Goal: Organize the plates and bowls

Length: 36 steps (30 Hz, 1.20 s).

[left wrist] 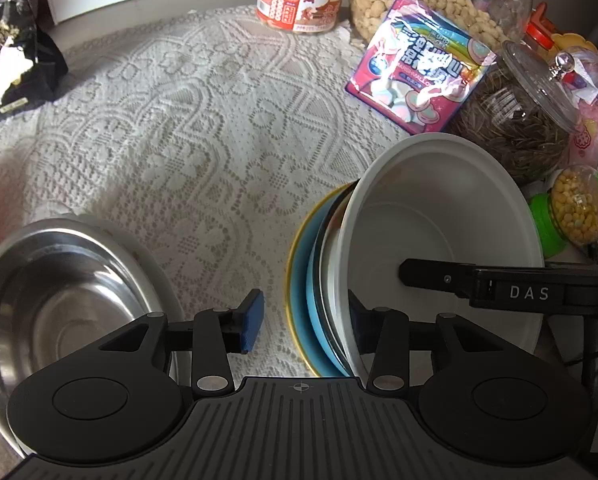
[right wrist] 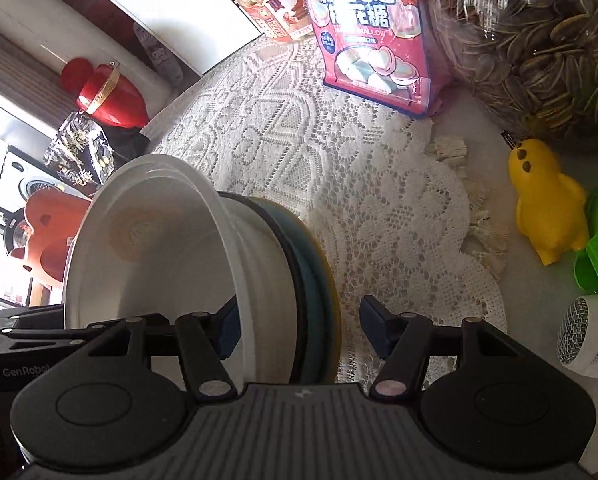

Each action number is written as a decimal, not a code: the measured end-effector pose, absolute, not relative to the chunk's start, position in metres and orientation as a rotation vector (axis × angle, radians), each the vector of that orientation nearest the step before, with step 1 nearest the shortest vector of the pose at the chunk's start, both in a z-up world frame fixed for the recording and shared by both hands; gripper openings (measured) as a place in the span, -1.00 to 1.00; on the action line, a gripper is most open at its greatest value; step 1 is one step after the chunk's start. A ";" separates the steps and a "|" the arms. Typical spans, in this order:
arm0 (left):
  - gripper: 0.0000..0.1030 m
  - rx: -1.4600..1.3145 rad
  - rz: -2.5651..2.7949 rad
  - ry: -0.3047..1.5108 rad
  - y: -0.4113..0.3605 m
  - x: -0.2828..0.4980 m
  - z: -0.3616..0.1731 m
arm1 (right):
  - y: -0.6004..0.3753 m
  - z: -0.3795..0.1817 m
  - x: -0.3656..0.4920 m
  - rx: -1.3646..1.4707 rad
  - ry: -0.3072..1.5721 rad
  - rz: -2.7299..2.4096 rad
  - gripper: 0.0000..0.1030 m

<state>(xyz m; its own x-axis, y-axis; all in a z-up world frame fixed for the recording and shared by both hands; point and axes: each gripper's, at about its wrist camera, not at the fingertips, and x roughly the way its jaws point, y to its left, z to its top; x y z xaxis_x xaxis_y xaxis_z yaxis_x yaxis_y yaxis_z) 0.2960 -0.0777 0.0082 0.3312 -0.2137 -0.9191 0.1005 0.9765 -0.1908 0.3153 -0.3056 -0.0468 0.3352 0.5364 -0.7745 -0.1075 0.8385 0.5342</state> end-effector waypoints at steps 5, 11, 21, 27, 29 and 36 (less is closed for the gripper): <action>-0.01 -0.186 -0.266 1.272 -0.081 0.300 -0.007 | -0.303 -0.050 0.309 0.419 1.182 0.509 0.07; 0.07 -0.084 -0.254 1.291 -0.100 0.301 -0.003 | -0.306 -0.052 0.306 0.449 1.186 0.536 0.02; 0.06 0.045 -0.259 1.242 -0.116 0.305 0.007 | -0.325 -0.061 0.310 0.586 1.206 0.517 0.08; 0.05 0.089 -0.267 1.229 -0.117 0.301 0.005 | -0.327 -0.061 0.308 0.581 1.202 0.516 0.09; 0.05 0.095 -0.268 1.225 -0.117 0.301 0.004 | -0.327 -0.060 0.307 0.572 1.195 0.512 0.09; 0.05 0.053 -0.302 1.212 -0.107 0.310 0.001 | -0.326 -0.057 0.306 0.551 1.174 0.498 0.09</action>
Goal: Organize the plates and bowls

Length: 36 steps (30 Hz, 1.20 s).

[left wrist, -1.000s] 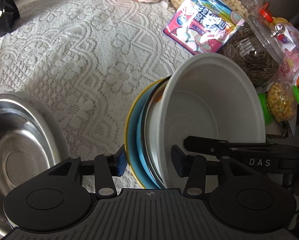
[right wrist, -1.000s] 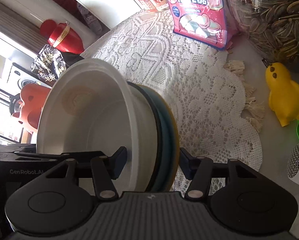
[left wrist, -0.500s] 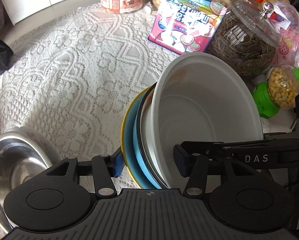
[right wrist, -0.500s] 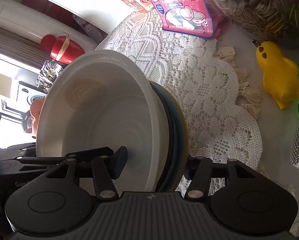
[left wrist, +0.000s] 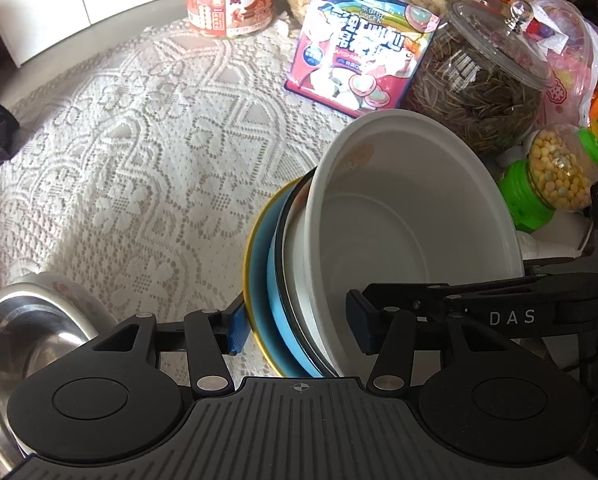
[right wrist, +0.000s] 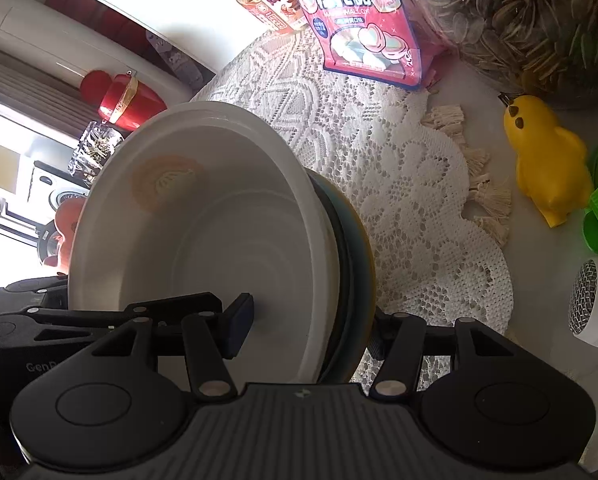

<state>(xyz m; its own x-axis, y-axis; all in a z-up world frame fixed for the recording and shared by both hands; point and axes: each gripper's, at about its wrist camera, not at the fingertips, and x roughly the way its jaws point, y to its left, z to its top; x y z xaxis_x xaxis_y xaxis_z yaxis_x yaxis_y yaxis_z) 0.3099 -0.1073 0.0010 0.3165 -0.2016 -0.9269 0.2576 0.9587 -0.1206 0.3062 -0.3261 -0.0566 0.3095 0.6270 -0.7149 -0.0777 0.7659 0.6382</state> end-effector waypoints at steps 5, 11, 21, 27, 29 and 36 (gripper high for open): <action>0.06 -0.011 -0.315 1.213 -0.099 0.319 -0.001 | -0.324 -0.056 0.309 0.535 1.158 0.493 0.09; 0.08 0.007 -0.311 1.214 -0.101 0.320 -0.003 | -0.318 -0.052 0.309 0.505 1.147 0.479 0.09; 0.09 -0.059 -0.291 1.261 -0.091 0.327 -0.014 | -0.310 -0.052 0.308 0.499 1.169 0.526 0.14; 0.08 -0.048 -0.296 1.257 -0.092 0.326 -0.014 | -0.311 -0.053 0.312 0.538 1.177 0.517 0.18; 0.08 -0.050 -0.295 1.257 -0.092 0.325 -0.014 | -0.312 -0.054 0.312 0.546 1.178 0.518 0.19; 0.05 -0.085 -0.292 1.265 -0.089 0.322 -0.011 | -0.308 -0.052 0.307 0.541 1.168 0.523 0.28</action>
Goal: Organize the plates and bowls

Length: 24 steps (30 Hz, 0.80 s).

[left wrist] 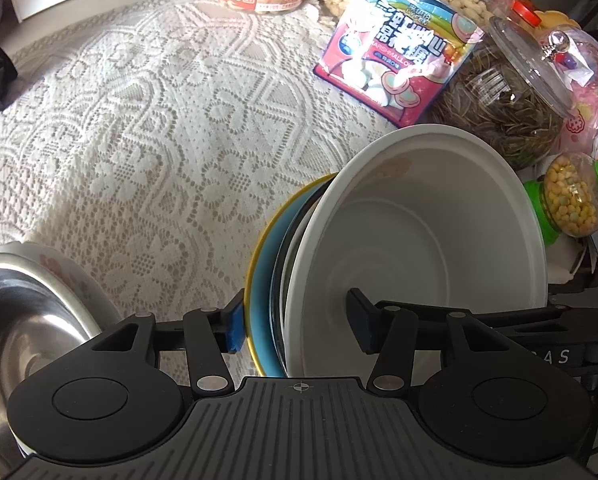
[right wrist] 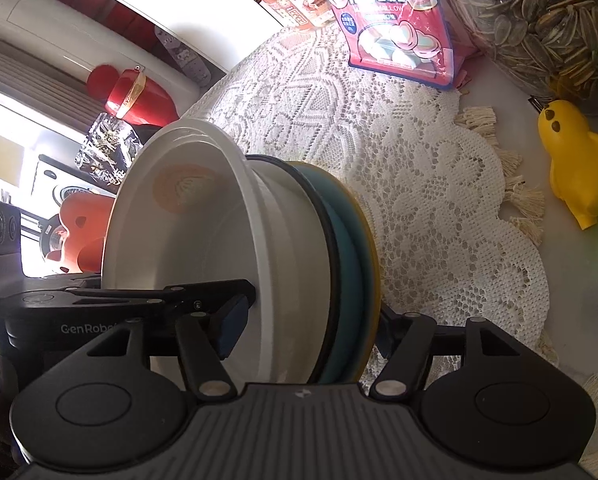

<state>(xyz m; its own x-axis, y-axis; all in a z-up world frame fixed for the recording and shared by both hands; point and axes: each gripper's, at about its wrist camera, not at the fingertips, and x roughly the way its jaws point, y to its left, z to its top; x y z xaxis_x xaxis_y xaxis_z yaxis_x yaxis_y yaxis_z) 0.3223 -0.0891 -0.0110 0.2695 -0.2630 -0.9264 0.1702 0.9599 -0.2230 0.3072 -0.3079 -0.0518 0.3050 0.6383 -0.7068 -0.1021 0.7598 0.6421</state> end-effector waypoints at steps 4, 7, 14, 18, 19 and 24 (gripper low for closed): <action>0.05 -0.091 -0.290 1.281 -0.087 0.320 -0.008 | -0.305 -0.051 0.305 0.543 1.181 0.521 0.30; 0.05 -0.089 -0.285 1.284 -0.085 0.317 -0.007 | -0.302 -0.051 0.303 0.552 1.193 0.522 0.31; 0.05 -0.089 -0.266 1.301 -0.075 0.310 -0.001 | -0.293 -0.047 0.301 0.563 1.229 0.539 0.31; 0.05 -0.098 -0.256 1.291 -0.064 0.307 0.010 | -0.283 -0.036 0.301 0.558 1.226 0.548 0.32; 0.05 -0.104 -0.251 1.287 -0.061 0.307 0.014 | -0.280 -0.032 0.301 0.556 1.223 0.549 0.32; 0.05 -0.123 -0.211 1.264 -0.032 0.301 0.040 | -0.256 -0.008 0.304 0.546 1.202 0.571 0.32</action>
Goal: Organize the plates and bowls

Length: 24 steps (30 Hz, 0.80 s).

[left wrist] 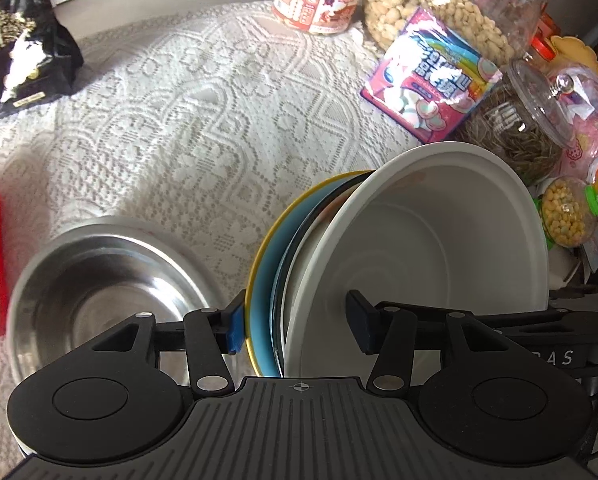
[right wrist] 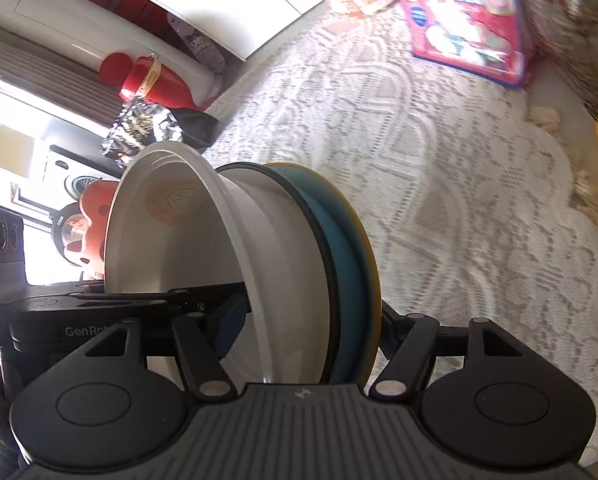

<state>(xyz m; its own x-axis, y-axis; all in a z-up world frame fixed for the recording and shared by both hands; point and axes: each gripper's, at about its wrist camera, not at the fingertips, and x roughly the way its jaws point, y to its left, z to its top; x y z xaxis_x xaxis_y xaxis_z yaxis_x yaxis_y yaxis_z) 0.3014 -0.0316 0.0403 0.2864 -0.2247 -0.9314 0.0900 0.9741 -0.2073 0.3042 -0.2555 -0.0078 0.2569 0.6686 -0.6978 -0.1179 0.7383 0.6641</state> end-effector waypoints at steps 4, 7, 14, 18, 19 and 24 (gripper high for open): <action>0.05 -0.126 -0.145 1.230 0.009 0.289 0.062 | -0.215 0.010 0.307 0.521 1.190 0.644 0.32; 0.05 -0.150 -0.087 1.221 0.043 0.280 0.064 | -0.176 0.013 0.310 0.499 1.210 0.708 0.32; 0.06 -0.234 -0.034 1.278 0.103 0.270 0.030 | -0.103 -0.011 0.318 0.431 1.339 0.775 0.33; 0.02 -0.208 -0.050 1.263 0.121 0.260 0.019 | -0.081 -0.007 0.310 0.291 1.311 0.778 0.35; -0.05 -0.205 -0.050 1.256 0.123 0.259 0.019 | -0.076 -0.004 0.306 0.234 1.283 0.775 0.33; -0.49 -0.251 -0.040 1.218 0.144 0.252 0.016 | -0.052 0.007 0.307 0.079 1.255 0.721 0.30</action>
